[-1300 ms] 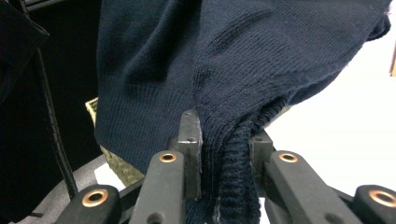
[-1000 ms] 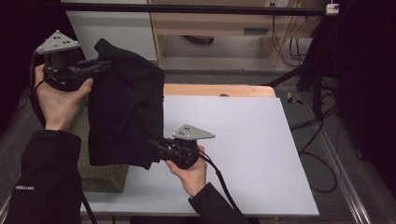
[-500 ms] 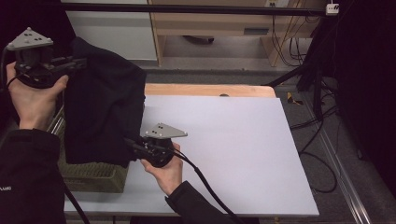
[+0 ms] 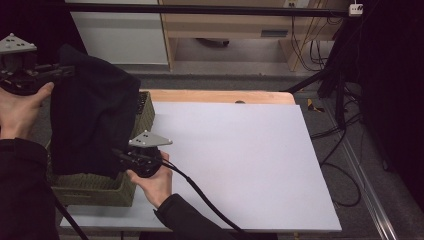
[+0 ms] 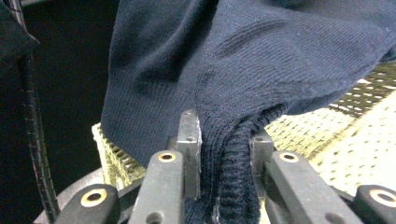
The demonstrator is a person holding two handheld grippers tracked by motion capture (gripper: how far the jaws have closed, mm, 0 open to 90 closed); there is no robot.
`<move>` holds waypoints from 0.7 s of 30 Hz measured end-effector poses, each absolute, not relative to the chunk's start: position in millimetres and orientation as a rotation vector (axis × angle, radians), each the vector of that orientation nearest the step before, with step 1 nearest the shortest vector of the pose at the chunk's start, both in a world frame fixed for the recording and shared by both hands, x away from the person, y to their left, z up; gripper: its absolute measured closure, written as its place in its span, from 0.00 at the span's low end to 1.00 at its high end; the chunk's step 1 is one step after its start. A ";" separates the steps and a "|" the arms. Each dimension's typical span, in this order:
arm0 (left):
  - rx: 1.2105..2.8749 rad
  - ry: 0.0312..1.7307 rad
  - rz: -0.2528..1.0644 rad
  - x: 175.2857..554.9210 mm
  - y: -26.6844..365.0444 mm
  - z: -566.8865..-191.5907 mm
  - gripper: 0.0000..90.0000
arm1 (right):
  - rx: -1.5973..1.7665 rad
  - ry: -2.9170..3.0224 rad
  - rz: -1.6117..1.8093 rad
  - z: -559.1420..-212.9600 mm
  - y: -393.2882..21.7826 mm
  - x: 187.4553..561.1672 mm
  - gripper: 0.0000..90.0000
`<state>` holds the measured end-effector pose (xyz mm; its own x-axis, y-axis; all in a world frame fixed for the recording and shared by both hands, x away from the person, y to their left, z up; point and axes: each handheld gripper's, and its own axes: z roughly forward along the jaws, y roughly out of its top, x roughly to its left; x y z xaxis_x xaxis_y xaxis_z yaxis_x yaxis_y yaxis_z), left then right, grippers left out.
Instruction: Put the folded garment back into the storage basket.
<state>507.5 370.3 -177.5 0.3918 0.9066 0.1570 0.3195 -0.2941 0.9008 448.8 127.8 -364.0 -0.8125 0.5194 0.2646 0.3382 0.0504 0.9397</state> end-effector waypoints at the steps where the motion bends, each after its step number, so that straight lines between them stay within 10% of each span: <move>1: 1.817 1.064 0.889 507.9 372.8 -180.9 0.91 | 0.898 2.174 1.862 -365.3 131.3 448.8 0.82; 21: 1.831 1.162 0.800 537.3 410.8 -234.4 0.91 | 0.918 2.230 1.698 -391.9 169.1 449.8 0.81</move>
<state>537.3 410.8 -234.4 0.3763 0.9223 0.0882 0.4117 -0.2517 0.8759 449.8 169.1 -391.9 -0.7896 0.5763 0.2107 0.3565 0.1514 0.9220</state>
